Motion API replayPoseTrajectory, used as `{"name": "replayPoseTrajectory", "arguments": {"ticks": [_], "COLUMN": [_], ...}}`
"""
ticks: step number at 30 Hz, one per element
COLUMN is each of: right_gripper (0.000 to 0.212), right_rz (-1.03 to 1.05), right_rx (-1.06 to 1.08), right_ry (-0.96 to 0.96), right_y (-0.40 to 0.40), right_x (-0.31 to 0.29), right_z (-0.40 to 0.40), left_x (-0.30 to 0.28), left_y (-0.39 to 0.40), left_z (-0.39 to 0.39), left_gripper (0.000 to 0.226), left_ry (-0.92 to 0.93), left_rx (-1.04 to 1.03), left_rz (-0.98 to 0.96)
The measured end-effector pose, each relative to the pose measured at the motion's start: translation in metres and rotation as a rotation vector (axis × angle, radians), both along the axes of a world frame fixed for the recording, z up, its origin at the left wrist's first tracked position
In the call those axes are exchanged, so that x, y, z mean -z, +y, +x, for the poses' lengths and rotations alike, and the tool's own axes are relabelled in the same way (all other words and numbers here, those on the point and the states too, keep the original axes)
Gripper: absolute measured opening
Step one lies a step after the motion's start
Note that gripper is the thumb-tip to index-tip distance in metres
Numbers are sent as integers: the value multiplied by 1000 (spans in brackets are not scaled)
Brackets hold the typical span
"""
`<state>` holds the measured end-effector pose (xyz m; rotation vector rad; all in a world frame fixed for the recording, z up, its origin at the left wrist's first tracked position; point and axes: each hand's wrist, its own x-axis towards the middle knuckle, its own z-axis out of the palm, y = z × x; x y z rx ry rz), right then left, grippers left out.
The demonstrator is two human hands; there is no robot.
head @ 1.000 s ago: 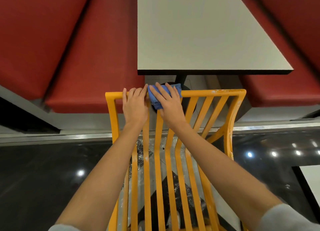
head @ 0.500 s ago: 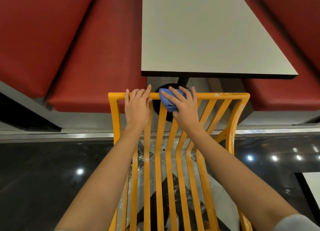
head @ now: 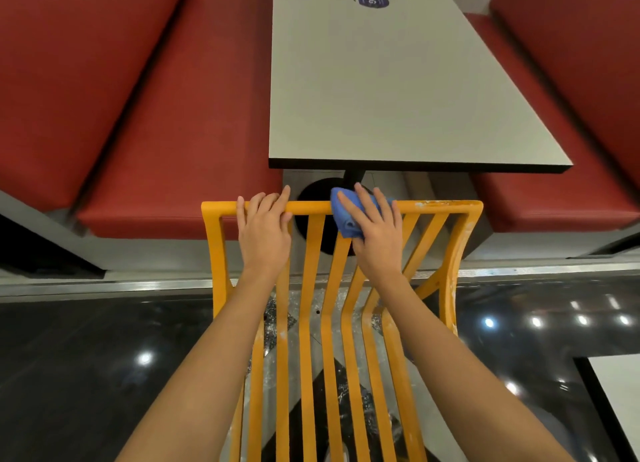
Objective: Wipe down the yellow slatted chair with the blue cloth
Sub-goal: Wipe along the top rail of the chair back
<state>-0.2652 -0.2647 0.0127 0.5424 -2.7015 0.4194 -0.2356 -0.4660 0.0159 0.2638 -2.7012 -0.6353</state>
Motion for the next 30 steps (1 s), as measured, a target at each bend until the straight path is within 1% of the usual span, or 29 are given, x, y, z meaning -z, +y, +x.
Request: {"name": "replayPoseTrajectory", "arguments": {"ticks": [2, 3, 5, 7, 8, 9, 11, 13, 14, 15, 17, 19, 20, 21, 23, 25, 27, 28, 30], "right_gripper": [69, 67, 59, 58, 60, 62, 65, 69, 70, 71, 73, 66, 63, 61, 65, 71, 73, 71, 63], "right_rz": [-71, -67, -13, 55, 75, 67, -18, -96, -103, -94, -61, -6, 14, 13, -68, -178, -221, -217, -168], "right_rx": [124, 104, -67, -202, -229, -223, -121, 33, 81, 87, -16, -138, -160, -156, -68, 69, 149, 136, 13], "right_ry": [-76, -93, -70, -53, -43, -29, -16, -52, -90, -117, -110, -76, -56, -37, -23, -45, -93, -104, -114], "right_y": [-19, -32, -47, -34, -20, -6, 13, 6, -5, -16, -27, -14, 0, 13, 30, 27, 7, -4, -13], "right_x": [-8, -11, -11, -5, -2, 0, 0, -7, -11, -13, -11, -3, 2, 5, 8, 4, -2, -3, 0], "right_z": [-6, -6, -1, 6, 8, 8, 3, -6, -9, -9, -3, 6, 9, 11, 10, 2, -4, -3, 7], "left_x": [-3, -3, -4, -2, -1, -1, 0, -2, -3, -5, -11, -15, -15, -14, -9, -5, -4, -5, -5], "left_y": [5, 7, 7, 2, 0, -1, -1, 2, 3, 5, 10, 18, 21, 22, 22, 20, 19, 20, 20], "left_z": [-1, -1, -1, 1, 2, 3, 4, 3, 2, 1, -1, -4, -4, -3, -1, 1, 0, -1, -2], "left_gripper": [42, 43, 43, 44, 44, 45, 45, 45, 45, 45, 44, 44, 44, 44, 46, 48, 47, 47, 48], "left_ry": [-23, -27, -28, -25, -20, -15, -20, -50, -73, -98, -125, -122, -113, -104, -87, -63, -55, -53, -52], "left_rx": [-36, -44, -33, -4, 8, 17, 26, 15, 6, -5, 0, 79, 131, 171, 212, 224, 221, 218, 218], "left_rz": [51, 57, 47, 14, -1, -12, -15, -12, -13, -17, -36, -65, -75, -77, -54, 9, 84, 110, 127]}}
